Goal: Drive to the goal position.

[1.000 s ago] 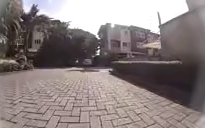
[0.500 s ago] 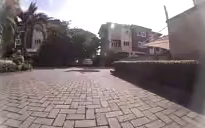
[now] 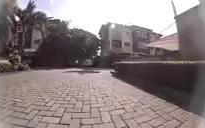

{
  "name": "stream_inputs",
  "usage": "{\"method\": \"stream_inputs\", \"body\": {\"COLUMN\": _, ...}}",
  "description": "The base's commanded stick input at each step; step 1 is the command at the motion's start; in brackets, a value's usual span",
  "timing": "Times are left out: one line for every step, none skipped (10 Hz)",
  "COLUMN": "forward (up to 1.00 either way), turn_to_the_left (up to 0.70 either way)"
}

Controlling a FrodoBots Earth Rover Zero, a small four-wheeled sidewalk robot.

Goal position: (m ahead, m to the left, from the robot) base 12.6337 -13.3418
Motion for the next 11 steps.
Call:
{"method": "stream_inputs", "body": {"forward": 0.69, "turn_to_the_left": 0.03}}
{"method": "stream_inputs", "body": {"forward": 0.69, "turn_to_the_left": 0.03}}
{"method": "stream_inputs", "body": {"forward": 0.69, "turn_to_the_left": 0.03}}
{"method": "stream_inputs", "body": {"forward": 0.69, "turn_to_the_left": 0.01}}
{"method": "stream_inputs", "body": {"forward": 0.69, "turn_to_the_left": 0.0}}
{"method": "stream_inputs", "body": {"forward": 0.69, "turn_to_the_left": 0.0}}
{"method": "stream_inputs", "body": {"forward": 0.69, "turn_to_the_left": -0.03}}
{"method": "stream_inputs", "body": {"forward": 0.69, "turn_to_the_left": -0.28}}
{"method": "stream_inputs", "body": {"forward": 0.69, "turn_to_the_left": -0.34}}
{"method": "stream_inputs", "body": {"forward": 0.69, "turn_to_the_left": -0.22}}
{"method": "stream_inputs", "body": {"forward": 0.69, "turn_to_the_left": 0.03}}
